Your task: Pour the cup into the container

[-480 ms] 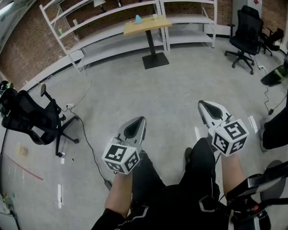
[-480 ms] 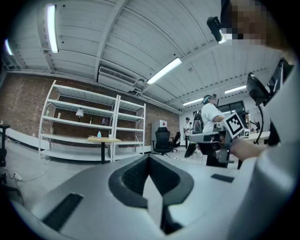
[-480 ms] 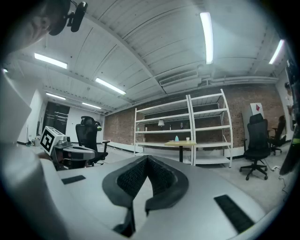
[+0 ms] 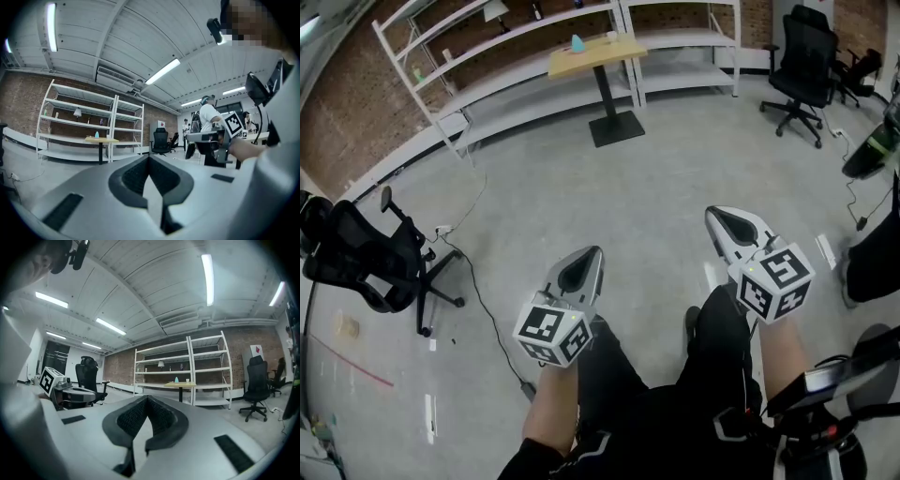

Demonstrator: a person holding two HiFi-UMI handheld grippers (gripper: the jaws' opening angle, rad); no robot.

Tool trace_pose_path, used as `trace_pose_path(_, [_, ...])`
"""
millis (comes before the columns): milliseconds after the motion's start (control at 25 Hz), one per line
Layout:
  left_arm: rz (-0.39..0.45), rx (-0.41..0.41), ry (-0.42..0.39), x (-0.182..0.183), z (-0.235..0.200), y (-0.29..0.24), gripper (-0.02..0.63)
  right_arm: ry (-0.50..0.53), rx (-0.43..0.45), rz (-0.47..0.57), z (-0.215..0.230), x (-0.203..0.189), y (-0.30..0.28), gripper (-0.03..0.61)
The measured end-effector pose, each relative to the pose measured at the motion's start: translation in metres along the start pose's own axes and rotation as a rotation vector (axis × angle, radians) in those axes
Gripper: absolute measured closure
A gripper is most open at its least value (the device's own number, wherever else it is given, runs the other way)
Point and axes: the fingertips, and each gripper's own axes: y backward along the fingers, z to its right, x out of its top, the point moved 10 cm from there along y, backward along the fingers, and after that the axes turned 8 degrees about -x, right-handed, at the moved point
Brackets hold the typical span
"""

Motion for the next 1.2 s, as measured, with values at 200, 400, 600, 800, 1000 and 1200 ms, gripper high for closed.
trace_pose_path(200, [-0.009, -0.009, 0.004, -0.009, -0.001, -0.003, 0.612, -0.012, 0.011, -0.001, -0.003, -0.004, -0.003, 0.577])
trace_pose_path(400, [-0.035, -0.018, 0.031, -0.025, -0.013, -0.015, 0.612, -0.022, 0.028, -0.015, -0.001, -0.02, -0.021, 0.577])
trace_pose_path(600, [-0.032, -0.032, 0.021, -0.021, -0.02, -0.033, 0.612, -0.035, 0.046, -0.033, 0.011, -0.029, -0.047, 0.577])
trace_pose_path(800, [-0.046, -0.044, 0.045, -0.023, -0.048, -0.051, 0.612, -0.039, 0.024, -0.036, 0.018, -0.027, -0.074, 0.577])
trace_pose_path(1000, [-0.023, -0.055, 0.041, -0.013, -0.074, -0.069, 0.612, -0.022, -0.007, -0.031, 0.027, -0.017, -0.096, 0.577])
trace_pose_path(1200, [-0.004, -0.066, 0.017, -0.001, -0.1, -0.084, 0.612, 0.001, -0.031, -0.02, 0.037, 0.002, -0.121, 0.577])
